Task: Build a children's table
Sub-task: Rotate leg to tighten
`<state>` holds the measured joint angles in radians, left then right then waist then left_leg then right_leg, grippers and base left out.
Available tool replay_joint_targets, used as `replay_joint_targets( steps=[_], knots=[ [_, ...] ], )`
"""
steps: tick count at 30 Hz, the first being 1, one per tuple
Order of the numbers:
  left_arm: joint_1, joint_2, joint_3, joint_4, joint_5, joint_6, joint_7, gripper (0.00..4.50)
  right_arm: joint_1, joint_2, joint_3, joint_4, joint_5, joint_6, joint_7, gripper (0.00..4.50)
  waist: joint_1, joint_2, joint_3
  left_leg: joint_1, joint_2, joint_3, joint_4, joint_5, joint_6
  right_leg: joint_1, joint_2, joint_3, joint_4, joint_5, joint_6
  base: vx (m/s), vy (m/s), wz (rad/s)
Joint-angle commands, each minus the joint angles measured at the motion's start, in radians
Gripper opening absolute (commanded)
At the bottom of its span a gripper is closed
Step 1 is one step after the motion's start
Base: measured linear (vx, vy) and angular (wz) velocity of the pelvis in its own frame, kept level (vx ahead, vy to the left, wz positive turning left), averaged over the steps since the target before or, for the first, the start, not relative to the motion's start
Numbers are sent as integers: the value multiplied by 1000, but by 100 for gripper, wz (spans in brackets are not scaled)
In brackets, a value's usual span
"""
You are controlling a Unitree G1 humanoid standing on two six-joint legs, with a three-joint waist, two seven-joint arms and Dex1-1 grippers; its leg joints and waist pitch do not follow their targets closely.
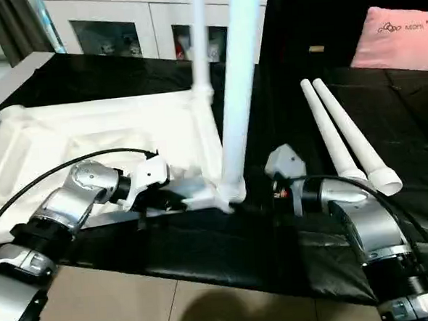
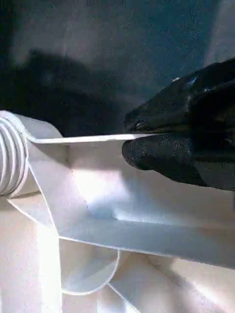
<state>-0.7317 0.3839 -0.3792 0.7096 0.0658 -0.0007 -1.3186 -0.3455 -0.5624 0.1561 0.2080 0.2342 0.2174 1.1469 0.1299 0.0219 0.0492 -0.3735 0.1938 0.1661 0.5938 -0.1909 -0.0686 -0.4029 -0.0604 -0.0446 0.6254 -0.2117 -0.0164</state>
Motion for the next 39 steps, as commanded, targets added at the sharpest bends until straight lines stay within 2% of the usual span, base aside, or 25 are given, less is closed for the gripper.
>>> replay_joint_targets(
  steps=[1,6,13,20,22,29,30,31,33,34,36,37,38,39],
  knots=[
    [-7,4,-31,-57,4,-43,-61,0,-19,-4,30,22,-21,-39,42,446,-2,-8,-69,9,36,-3,-55,-84,80,64,-76,40,-57,73,-254,0,0,0],
    [-8,13,-41,-64,5,-57,-94,0,-38,8,51,72,-26,-64,81,446,7,-8,-70,9,36,-2,-52,-78,79,63,-75,41,-54,80,-261,0,0,0],
    [1,28,-51,-76,7,-68,-124,0,-52,28,65,119,-9,-96,137,370,9,-9,-71,8,36,-2,-51,-76,81,63,-75,39,-52,70,-259,0,0,0],
    [5,34,-55,-76,10,-70,-133,0,-50,32,67,142,-2,-119,164,322,11,-7,-72,8,35,-2,-50,-77,80,62,-74,39,-52,64,-259,0,0,0],
    [4,34,-55,-72,12,-72,-134,0,-48,34,66,148,-4,-124,171,292,10,-7,-71,7,35,-2,-50,-79,79,62,-74,38,-52,61,-258,0,0,0],
    [9,24,-48,-60,9,-44,-127,0,-12,45,64,141,6,-109,173,277,11,-4,-72,9,36,-2,-50,-88,74,62,-73,38,-53,63,-261,0,0,0],
    [12,14,-38,-55,0,-17,-115,0,3,58,57,139,15,-96,155,276,12,0,-72,10,36,-3,-50,-90,74,61,-73,38,-52,68,-265,0,0,0],
    [12,10,-34,-53,-3,-10,-111,0,6,62,55,139,17,-93,149,275,11,-2,-71,9,36,-1,-50,-92,74,62,-72,39,-54,68,-265,0,0,0],
    [5,-17,-6,-36,-20,53,-60,0,20,103,36,154,23,-70,77,274,10,-2,-68,9,35,-3,-55,-116,62,63,-75,37,-59,17,-263,0,0,0],
    [-2,-31,8,-25,-24,76,-26,0,20,127,27,170,17,-66,31,274,7,0,-66,10,34,-2,-55,-126,58,60,-74,37,-61,-2,-260,0,0,0],
    [-24,-87,60,3,-42,160,97,0,-7,214,6,258,-42,-57,-179,274,1,-2,-62,17,33,-2,-60,-161,31,56,-77,38,-73,-101,-247,0,0,0],
    [-27,-93,65,5,-44,169,112,0,-10,224,4,268,-49,-58,-202,274,-6,-1,-59,17,29,-4,-65,-186,8,58,-79,36,-81,-185,-233,0,0,0],
    [-32,-104,74,9,-46,183,138,0,-17,242,1,285,-58,-59,-242,274,-10,-2,-58,16,30,-7,-68,-195,-4,60,-81,35,-83,-224,-221,0,0,0],
    [-45,-131,97,18,-49,217,207,0,-38,288,-10,327,-75,-63,-335,274,-23,-1,-56,13,29,-9,-73,-208,-16,60,-79,35,-88,-268,-201,-54,4,-6]
  ],
)
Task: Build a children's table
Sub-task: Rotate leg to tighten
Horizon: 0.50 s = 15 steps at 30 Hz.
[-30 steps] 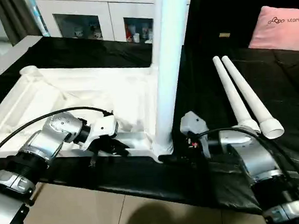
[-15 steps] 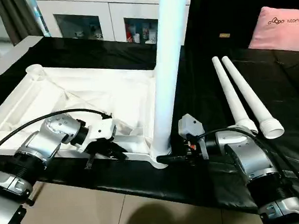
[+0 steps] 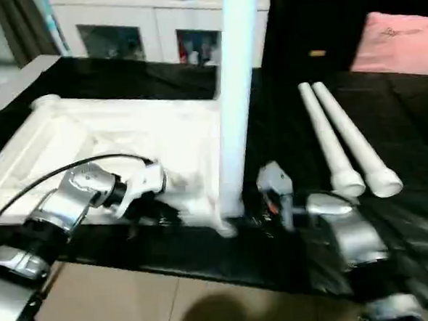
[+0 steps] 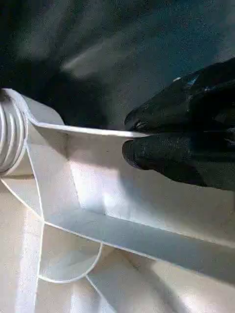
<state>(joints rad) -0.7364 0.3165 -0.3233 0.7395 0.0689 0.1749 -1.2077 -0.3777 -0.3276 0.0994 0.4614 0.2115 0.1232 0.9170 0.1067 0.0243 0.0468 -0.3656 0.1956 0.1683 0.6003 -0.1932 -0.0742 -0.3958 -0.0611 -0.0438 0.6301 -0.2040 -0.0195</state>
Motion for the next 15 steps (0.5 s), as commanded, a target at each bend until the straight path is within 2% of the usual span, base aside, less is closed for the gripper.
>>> replay_joint_targets(
  steps=[1,2,3,4,7,8,10,14,15],
  knots=[
    [-51,-86,59,-4,-53,68,153,0,-22,88,37,104,-63,31,-174,274,-9,-4,-53,8,25,-10,-79,-219,-17,48,-78,35,-98,-308,-190,-54,4,-6],
    [-52,-87,60,-4,-53,70,156,0,-23,91,37,106,-64,31,-178,274,-12,-3,-53,11,25,-10,-78,-222,-17,47,-79,36,-100,-318,-188,0,0,0],
    [-62,-112,78,3,-52,93,217,0,-44,130,27,139,-74,27,-250,274,-13,-5,-54,11,24,-10,-76,-221,-13,48,-80,37,-103,-321,-187,0,0,0],
    [-82,-159,111,22,-48,118,340,0,-89,206,-6,198,-68,38,-377,273,-19,-7,-54,8,23,-9,-76,-207,-8,45,-77,38,-100,-305,-190,0,0,0],
    [-97,-197,131,35,-40,133,427,0,-129,263,-26,246,-75,49,-488,273,-18,-5,-57,10,21,-8,-73,-195,-2,42,-76,40,-103,-304,-184,0,0,0],
    [-102,-209,137,37,-35,138,455,0,-140,278,-26,262,-87,48,-511,273,-17,-8,-59,7,23,-7,-74,-172,5,44,-73,40,-99,-250,-186,0,0,0],
    [-109,-223,133,38,-19,136,485,0,-160,297,-23,289,-107,53,-556,273,-17,-4,-61,3,23,-8,-74,-146,8,46,-73,39,-92,-193,-193,0,0,0],
    [-116,-226,124,34,1,132,498,0,-165,313,-66,304,-77,43,-574,273,-16,-2,-65,0,24,-8,-72,-116,30,52,-73,38,-82,-73,-215,0,0,0],
    [-113,-219,116,33,9,132,488,0,-160,314,-84,295,-63,27,-573,329,-17,-1,-65,2,25,-7,-72,-117,36,52,-73,38,-81,-49,-225,0,0,0]
  ],
)
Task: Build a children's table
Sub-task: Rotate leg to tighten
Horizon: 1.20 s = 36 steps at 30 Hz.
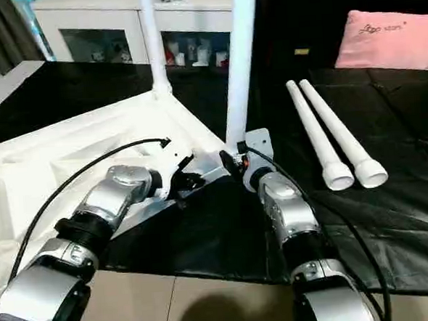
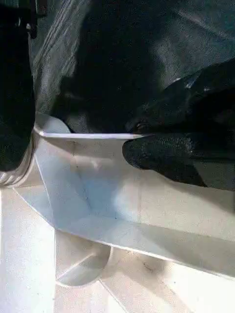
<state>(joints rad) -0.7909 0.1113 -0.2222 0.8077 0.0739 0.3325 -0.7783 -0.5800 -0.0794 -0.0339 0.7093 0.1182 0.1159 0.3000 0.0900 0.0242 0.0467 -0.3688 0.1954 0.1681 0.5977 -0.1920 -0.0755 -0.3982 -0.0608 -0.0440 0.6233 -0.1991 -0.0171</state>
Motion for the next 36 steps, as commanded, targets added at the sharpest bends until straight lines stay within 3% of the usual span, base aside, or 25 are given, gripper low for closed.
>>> replay_joint_targets(
  steps=[1,8,12,13,16,21,27,28,36],
  knots=[
    [-55,-9,11,-36,6,-26,52,0,44,64,44,42,33,28,42,329,1,2,-64,5,26,-7,-70,-121,37,55,-74,38,-74,-51,-230,0,0,0],
    [-33,31,0,-27,14,-51,23,0,65,39,6,-8,49,-5,65,387,-7,2,-60,7,26,-8,-76,-174,26,54,-75,40,-84,-133,-217,0,0,0],
    [-26,64,-4,-16,17,-74,-17,0,111,-5,18,-99,52,-13,148,412,-4,0,-63,3,26,-7,-72,-133,39,58,-74,41,-77,-63,-218,0,0,0],
    [-19,93,-12,-14,15,-91,-67,0,151,-54,29,-179,61,-16,218,441,-2,-1,-64,2,26,-8,-71,-111,53,60,-72,40,-75,-16,-220,0,0,0],
    [0,133,-35,-25,16,-136,-149,0,194,-131,44,-270,73,-21,313,447,3,0,-69,2,27,-7,-66,-75,77,62,-72,39,-67,69,-230,0,0,0],
    [40,204,-85,-52,20,-242,-311,0,233,-265,77,-375,91,-12,504,447,0,1,-68,4,31,-6,-66,-94,87,63,-72,38,-64,89,-253,0,0,0],
    [72,266,-123,-91,3,-322,-474,0,240,-356,104,-426,111,16,657,447,13,0,-65,6,37,-2,-67,-113,83,59,-74,37,-65,37,-259,0,0,0],
    [86,302,-148,-108,6,-366,-553,0,240,-404,149,-451,113,20,754,447,15,-2,-66,6,38,-2,-67,-116,81,60,-75,37,-65,29,-258,0,0,0],
    [101,342,-180,-149,0,-409,-670,0,216,-438,233,-438,97,-5,926,447,23,-7,-64,5,40,0,-67,-118,77,54,-77,38,-66,-31,-247,0,0,0]
  ],
)
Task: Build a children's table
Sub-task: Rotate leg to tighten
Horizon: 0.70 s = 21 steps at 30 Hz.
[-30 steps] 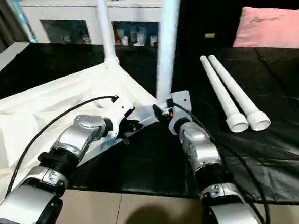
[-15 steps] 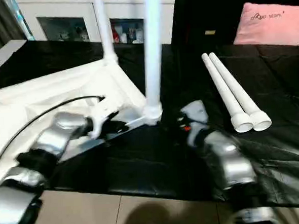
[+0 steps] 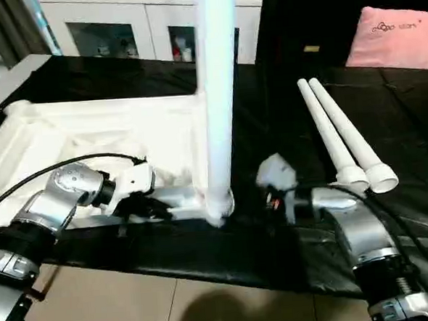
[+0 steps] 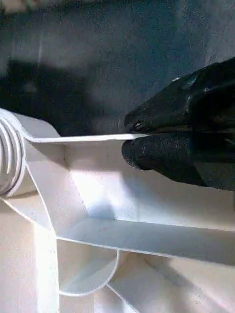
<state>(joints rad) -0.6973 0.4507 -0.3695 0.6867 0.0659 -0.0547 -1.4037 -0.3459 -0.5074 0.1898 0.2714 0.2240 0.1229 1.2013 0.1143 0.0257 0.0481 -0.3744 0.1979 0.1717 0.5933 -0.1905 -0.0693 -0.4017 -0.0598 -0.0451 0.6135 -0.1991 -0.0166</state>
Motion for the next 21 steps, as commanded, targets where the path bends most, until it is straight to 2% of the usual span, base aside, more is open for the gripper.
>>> replay_joint_targets(
  steps=[1,5,6,8,9,11,13,16,17,18,21],
  knots=[
    [8,3,-33,-28,8,-22,-47,0,-19,-9,11,3,-10,-13,27,447,-1,-9,-65,12,37,-3,-62,-119,72,56,-78,39,-56,-30,-249,0,0,0],
    [15,7,-35,-51,-1,-17,-66,0,-47,4,49,52,-13,-27,73,447,0,-10,-68,12,36,-2,-60,-104,74,56,-76,38,-52,-13,-255,0,0,0],
    [16,8,-37,-57,-3,-15,-73,0,-58,14,54,67,-14,-25,78,430,-1,-9,-67,11,35,-2,-60,-102,74,55,-76,38,-52,-15,-257,0,0,0],
    [19,10,-40,-67,-3,-13,-81,0,-69,23,57,79,-12,-22,84,430,1,-11,-69,11,36,-2,-58,-93,77,57,-77,38,-50,-6,-257,0,0,0],
    [20,11,-41,-71,-4,-12,-84,0,-72,25,58,81,-11,-21,88,408,1,-11,-69,10,36,-3,-59,-88,79,57,-77,37,-49,0,-257,0,0,0],
    [23,14,-41,-80,-5,-9,-90,0,-77,28,59,87,-10,-23,96,401,2,-10,-70,12,36,-2,-58,-85,81,55,-75,37,-48,9,-259,0,0,0],
    [30,16,-44,-96,-8,-1,-102,0,-82,30,59,98,-7,-26,107,374,3,-10,-69,11,36,-2,-57,-85,81,55,-76,37,-47,12,-261,0,0,0],
    [35,18,-46,-107,-6,3,-107,0,-89,29,63,116,-3,-32,121,367,3,-9,-70,12,35,-1,-57,-96,78,55,-75,37,-48,-3,-258,0,0,0],
    [36,19,-47,-110,-5,4,-108,0,-90,29,63,121,-2,-35,125,360,3,-10,-69,12,35,-1,-57,-99,78,55,-75,37,-49,-6,-258,0,0,0],
    [37,19,-48,-112,-5,6,-109,0,-90,29,63,122,-2,-34,128,334,3,-10,-69,11,35,-1,-57,-100,77,56,-76,37,-51,-17,-256,0,0,0],
    [38,20,-48,-115,-4,10,-110,0,-87,30,63,122,-1,-34,133,323,3,-9,-69,11,35,-2,-57,-99,74,57,-75,37,-50,-19,-254,0,0,0]
  ],
)
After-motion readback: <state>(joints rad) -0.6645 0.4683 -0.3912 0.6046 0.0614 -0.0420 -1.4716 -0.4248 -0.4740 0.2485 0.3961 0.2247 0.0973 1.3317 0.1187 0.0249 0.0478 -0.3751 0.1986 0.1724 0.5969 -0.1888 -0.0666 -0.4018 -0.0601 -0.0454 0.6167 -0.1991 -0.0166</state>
